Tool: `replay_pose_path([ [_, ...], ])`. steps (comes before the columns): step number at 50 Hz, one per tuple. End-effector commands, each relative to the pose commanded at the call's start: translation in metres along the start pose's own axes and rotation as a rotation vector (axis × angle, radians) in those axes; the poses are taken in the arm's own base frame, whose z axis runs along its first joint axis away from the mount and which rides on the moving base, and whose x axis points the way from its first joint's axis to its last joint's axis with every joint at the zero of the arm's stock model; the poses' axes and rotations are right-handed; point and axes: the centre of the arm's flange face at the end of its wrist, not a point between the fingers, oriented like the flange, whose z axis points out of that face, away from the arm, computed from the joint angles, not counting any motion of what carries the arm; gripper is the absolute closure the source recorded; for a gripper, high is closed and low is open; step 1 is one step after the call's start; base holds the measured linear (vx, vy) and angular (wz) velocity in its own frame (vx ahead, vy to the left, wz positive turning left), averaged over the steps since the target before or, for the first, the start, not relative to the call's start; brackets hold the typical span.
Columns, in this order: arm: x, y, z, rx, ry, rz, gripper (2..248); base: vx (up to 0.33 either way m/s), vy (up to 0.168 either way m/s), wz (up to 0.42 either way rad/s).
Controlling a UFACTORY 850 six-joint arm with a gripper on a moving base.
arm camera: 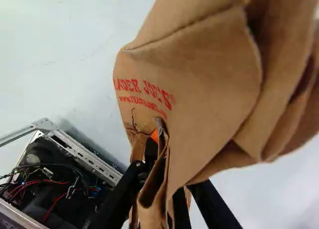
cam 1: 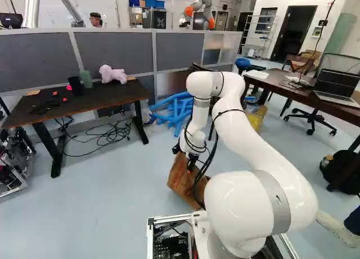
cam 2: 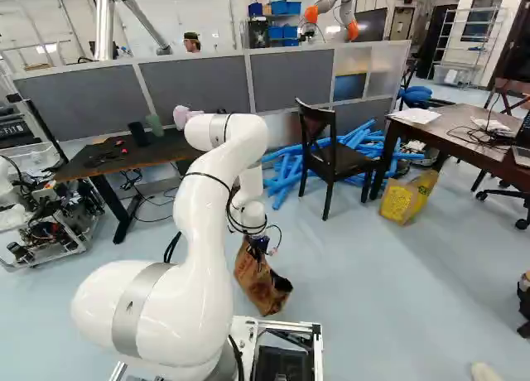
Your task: Pick up the bag on the ground and place it on the table
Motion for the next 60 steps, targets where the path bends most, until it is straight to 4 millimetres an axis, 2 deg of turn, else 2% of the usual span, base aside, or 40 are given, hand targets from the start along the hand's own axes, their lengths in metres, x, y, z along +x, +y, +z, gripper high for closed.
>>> replay_pose_path([
  [23, 0.0, -0.003, -0.035, -0.007, -0.013, 0.046, 227, 0.0, 0.0, 0.0],
  [60, 0.002, -0.038, -0.091, -0.004, -0.039, 0.077, 227, 0.0, 0.0, 0.0],
])
